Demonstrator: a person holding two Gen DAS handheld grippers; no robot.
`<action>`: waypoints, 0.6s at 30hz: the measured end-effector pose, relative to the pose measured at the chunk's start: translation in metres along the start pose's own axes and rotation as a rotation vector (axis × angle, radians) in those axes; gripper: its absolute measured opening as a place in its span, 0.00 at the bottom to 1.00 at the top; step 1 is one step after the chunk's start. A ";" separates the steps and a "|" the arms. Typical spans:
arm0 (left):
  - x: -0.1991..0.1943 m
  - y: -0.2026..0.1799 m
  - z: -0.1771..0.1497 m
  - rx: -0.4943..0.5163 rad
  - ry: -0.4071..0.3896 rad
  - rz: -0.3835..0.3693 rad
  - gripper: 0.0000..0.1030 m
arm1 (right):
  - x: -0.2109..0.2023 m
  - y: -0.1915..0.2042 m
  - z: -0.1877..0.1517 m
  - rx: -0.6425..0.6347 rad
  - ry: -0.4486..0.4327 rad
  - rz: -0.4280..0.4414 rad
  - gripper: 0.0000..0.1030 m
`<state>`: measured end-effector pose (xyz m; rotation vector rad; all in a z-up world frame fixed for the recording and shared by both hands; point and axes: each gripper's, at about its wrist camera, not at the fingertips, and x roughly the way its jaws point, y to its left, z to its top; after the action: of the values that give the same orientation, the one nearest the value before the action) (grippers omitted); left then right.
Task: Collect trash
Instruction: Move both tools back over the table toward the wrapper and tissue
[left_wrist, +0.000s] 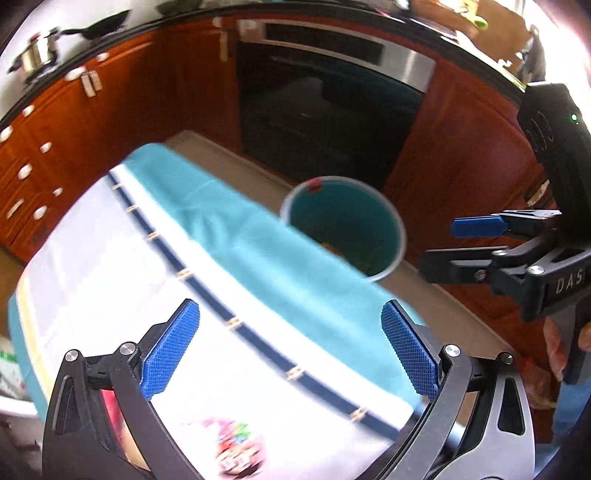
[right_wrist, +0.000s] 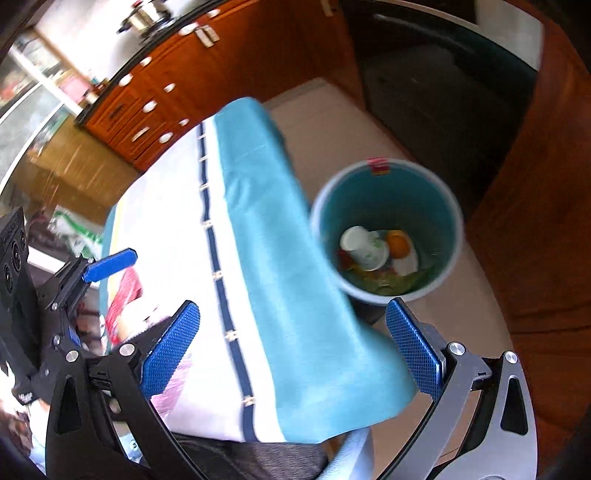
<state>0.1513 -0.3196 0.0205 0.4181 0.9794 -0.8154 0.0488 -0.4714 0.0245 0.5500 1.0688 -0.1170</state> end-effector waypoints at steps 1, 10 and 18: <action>-0.007 0.011 -0.008 -0.013 -0.003 0.014 0.96 | 0.001 0.010 -0.002 -0.018 0.009 0.004 0.94; -0.046 0.101 -0.083 -0.168 -0.006 0.123 0.96 | 0.035 0.102 -0.027 -0.180 0.110 0.047 0.94; -0.072 0.157 -0.151 -0.304 0.003 0.167 0.96 | 0.079 0.179 -0.058 -0.323 0.231 0.086 0.94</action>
<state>0.1643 -0.0918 -0.0018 0.2345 1.0379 -0.5048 0.1033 -0.2760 0.0025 0.3211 1.2574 0.1969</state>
